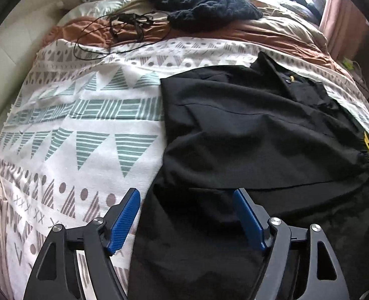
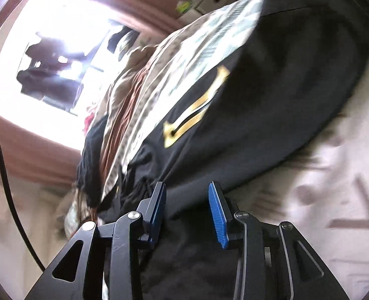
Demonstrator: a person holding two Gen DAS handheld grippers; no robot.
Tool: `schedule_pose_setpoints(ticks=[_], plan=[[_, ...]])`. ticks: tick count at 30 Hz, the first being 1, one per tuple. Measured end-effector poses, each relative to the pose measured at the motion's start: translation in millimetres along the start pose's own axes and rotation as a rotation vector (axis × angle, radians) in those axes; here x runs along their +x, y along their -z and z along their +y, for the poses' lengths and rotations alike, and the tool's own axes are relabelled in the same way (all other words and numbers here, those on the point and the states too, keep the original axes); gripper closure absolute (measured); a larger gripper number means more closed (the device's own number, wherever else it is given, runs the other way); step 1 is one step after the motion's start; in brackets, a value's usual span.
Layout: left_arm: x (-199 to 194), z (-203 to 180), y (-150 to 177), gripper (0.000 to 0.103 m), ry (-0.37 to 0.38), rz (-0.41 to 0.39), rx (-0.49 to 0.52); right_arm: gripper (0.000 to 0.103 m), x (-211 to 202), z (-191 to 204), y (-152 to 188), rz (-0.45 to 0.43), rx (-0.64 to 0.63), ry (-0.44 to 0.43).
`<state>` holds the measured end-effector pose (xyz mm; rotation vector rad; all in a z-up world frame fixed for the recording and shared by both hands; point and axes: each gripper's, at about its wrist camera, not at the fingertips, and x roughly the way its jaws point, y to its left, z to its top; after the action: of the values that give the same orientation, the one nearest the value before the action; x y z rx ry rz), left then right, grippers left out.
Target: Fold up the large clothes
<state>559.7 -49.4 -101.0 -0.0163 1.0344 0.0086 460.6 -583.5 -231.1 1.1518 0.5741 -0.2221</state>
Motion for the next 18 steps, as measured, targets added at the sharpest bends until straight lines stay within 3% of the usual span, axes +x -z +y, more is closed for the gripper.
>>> schedule_pose_setpoints(ticks=[7,14,18], plan=[[-14.6,-35.5,11.1,0.025,0.055,-0.015,0.008,0.067,-37.2,-54.2,-30.6,-0.065,0.1,0.114],[-15.7,-72.3,26.9,0.025,0.084,-0.029,0.052,0.067,-63.4,-99.7,-58.4,-0.121,0.175,0.098],[-11.6,-89.1,32.5,0.025,0.094,-0.024,0.083,0.067,-71.0,-118.6,-66.6,-0.152,0.219,0.036]])
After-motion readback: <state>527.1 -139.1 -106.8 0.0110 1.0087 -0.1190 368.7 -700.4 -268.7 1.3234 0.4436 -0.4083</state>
